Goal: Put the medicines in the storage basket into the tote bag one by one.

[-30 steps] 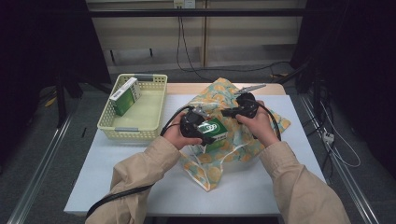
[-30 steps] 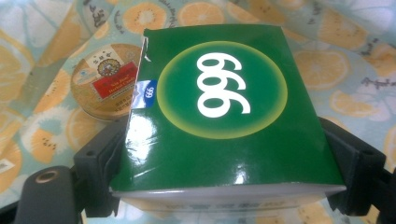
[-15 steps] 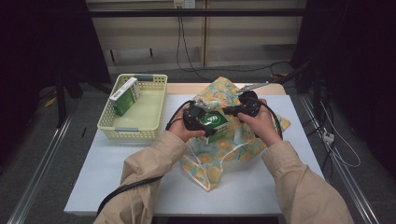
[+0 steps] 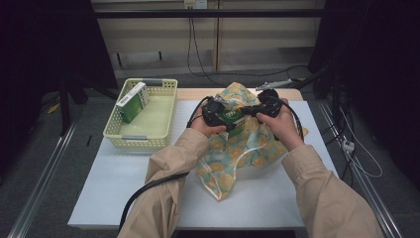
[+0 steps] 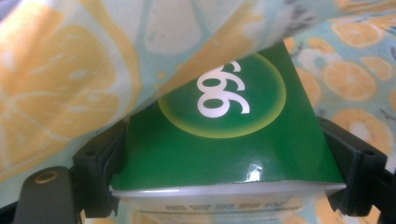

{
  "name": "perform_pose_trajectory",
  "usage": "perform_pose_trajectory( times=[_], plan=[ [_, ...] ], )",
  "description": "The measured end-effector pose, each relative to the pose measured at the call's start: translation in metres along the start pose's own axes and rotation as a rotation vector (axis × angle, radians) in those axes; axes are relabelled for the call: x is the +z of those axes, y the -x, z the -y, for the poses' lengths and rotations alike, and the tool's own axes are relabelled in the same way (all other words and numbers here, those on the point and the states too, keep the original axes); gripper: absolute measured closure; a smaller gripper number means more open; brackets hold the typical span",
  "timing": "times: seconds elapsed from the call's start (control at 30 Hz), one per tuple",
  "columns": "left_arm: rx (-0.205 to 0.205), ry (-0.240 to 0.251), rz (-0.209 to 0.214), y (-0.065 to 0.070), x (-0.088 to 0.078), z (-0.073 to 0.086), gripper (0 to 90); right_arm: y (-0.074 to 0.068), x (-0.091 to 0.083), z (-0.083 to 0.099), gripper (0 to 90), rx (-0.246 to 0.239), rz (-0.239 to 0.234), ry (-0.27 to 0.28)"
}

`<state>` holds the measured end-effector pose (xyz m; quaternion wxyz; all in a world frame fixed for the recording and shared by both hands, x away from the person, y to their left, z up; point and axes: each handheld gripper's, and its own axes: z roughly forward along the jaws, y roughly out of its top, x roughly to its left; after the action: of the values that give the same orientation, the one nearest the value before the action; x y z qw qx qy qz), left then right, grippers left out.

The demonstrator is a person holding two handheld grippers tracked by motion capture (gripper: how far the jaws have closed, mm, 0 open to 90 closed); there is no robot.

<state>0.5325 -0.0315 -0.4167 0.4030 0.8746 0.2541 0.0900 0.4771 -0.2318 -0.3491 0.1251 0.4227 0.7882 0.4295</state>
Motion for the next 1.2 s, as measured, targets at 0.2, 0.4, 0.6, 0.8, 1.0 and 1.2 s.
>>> perform_pose_trajectory(
  times=[0.2, 0.4, 0.6, 0.8, 1.0, 1.2],
  plan=[
    [-0.019, 0.033, -0.001, -0.002, 0.011, -0.001, 14.6, 0.004, -0.001, -0.002, 90.0, 0.006, 0.000, -0.001],
    [0.004, -0.005, 0.023, 0.000, -0.002, 0.000, 8.9, 0.005, 0.003, 0.000, 90.0, 0.011, -0.006, -0.003],
    [0.056, -0.071, 0.040, 0.001, -0.032, 0.007, 6.5, 0.003, 0.008, 0.003, 90.0, 0.010, -0.015, -0.007],
    [0.064, -0.071, 0.064, 0.003, -0.066, 0.014, 6.8, -0.001, 0.011, 0.006, 90.0, 0.006, -0.013, -0.019],
    [0.072, -0.087, 0.068, 0.001, -0.093, 0.021, 7.5, -0.004, 0.011, 0.008, 90.0, 0.002, -0.012, -0.022],
    [0.042, -0.072, 0.075, -0.012, -0.114, 0.026, 7.7, -0.005, 0.011, 0.011, 90.0, -0.001, -0.021, -0.025]
  ],
)
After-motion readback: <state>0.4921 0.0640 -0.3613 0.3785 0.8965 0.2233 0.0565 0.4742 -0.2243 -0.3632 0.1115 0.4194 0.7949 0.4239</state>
